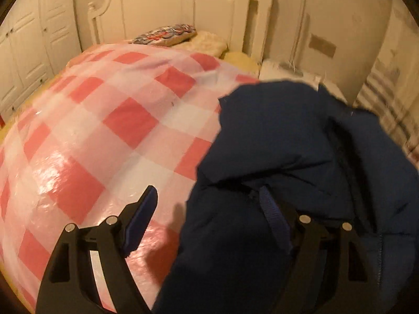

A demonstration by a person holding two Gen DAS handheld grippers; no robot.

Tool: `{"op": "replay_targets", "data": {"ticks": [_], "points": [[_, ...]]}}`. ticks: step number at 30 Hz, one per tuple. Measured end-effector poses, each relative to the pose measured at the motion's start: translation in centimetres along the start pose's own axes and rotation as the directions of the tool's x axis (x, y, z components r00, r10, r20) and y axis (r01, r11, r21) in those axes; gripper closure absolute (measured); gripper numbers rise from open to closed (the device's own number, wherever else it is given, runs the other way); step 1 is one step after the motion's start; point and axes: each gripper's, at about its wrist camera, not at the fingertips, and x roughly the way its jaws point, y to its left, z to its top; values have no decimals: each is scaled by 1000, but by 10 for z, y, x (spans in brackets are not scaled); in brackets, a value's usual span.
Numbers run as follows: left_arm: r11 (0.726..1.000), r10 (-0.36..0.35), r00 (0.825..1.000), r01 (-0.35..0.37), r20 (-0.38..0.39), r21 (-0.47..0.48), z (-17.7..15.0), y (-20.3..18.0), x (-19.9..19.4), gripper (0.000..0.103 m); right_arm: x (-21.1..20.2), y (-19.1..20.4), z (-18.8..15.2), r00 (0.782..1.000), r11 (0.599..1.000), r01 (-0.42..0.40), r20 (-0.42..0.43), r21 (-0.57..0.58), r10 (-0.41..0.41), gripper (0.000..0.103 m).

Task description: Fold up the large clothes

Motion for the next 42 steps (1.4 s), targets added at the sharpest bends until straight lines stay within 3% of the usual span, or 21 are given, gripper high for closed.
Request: {"op": "replay_targets", "data": {"ticks": [3, 6, 9, 11, 14, 15, 18, 21, 25, 28, 29, 30, 31, 33, 34, 37, 38, 40, 42], "points": [[1000, -3, 999, 3, 52, 0, -7, 0, -1, 23, 3, 8, -2, 1000, 999, 8, -12, -44, -9, 10], [996, -62, 990, 69, 130, -51, -13, 13, -13, 23, 6, 24, -7, 999, 990, 41, -17, -132, -43, 10], [991, -74, 972, 96, 223, -88, -13, 22, -27, 20, 13, 58, -21, 995, 944, 77, -29, -320, -91, 10], [992, -57, 961, 84, 271, -89, -12, 22, -35, 19, 15, 86, -34, 994, 878, 83, -22, -471, -105, 10], [992, -44, 950, 78, 308, -99, -10, 23, -40, 13, 20, 132, -66, 992, 714, 78, -17, -696, -124, 10], [992, -47, 951, 82, 307, -101, -10, 23, -40, 12, 22, 149, -80, 992, 632, 65, -19, -772, -125, 10], [990, -50, 957, 85, 284, -111, -7, 25, -37, 12, 31, 185, -109, 991, 456, 19, -45, -890, -129, 10], [989, -54, 960, 90, 273, -121, -8, 27, -34, 12, 43, 211, -126, 991, 341, 12, -35, -940, -132, 10], [988, -58, 964, 94, 259, -127, -7, 27, -31, 11, 60, 235, -141, 992, 220, 20, -7, -975, -123, 10], [987, -63, 967, 97, 248, -126, -7, 27, -27, 11, 66, 248, -150, 994, 165, -17, -34, -986, -103, 11], [987, -64, 968, 98, 244, -127, -7, 27, -27, 11, 69, 249, -148, 994, 172, -38, -55, -984, -96, 20], [987, -65, 968, 99, 241, -129, -7, 27, -26, 11, 68, 249, -140, 990, 216, -99, -117, -971, -73, 38], [986, -66, 969, 100, 240, -131, -7, 28, -26, 11, 64, 249, -130, 984, 282, -159, -176, -946, -37, 42], [985, -67, 969, 101, 236, -137, -7, 29, -26, 11, 52, 237, -97, 963, 454, -266, -254, -851, 87, 61], [985, -67, 969, 102, 236, -138, -7, 29, -26, 11, 43, 223, -73, 952, 564, -306, -259, -767, 164, 64], [986, -70, 970, 103, 231, -134, -7, 29, -25, 9, 26, 161, -12, 948, 816, -319, -155, -481, 279, 70], [986, -71, 970, 104, 231, -133, -7, 29, -25, 9, 23, 138, 3, 949, 872, -315, -123, -375, 290, 71], [986, -71, 970, 103, 231, -134, -7, 29, -25, 9, 24, 86, 24, 956, 946, -291, -79, -142, 282, 70], [986, -71, 971, 103, 229, -133, -7, 28, -25, 8, 31, 49, 31, 966, 970, -241, -101, -13, 239, 69]]}}
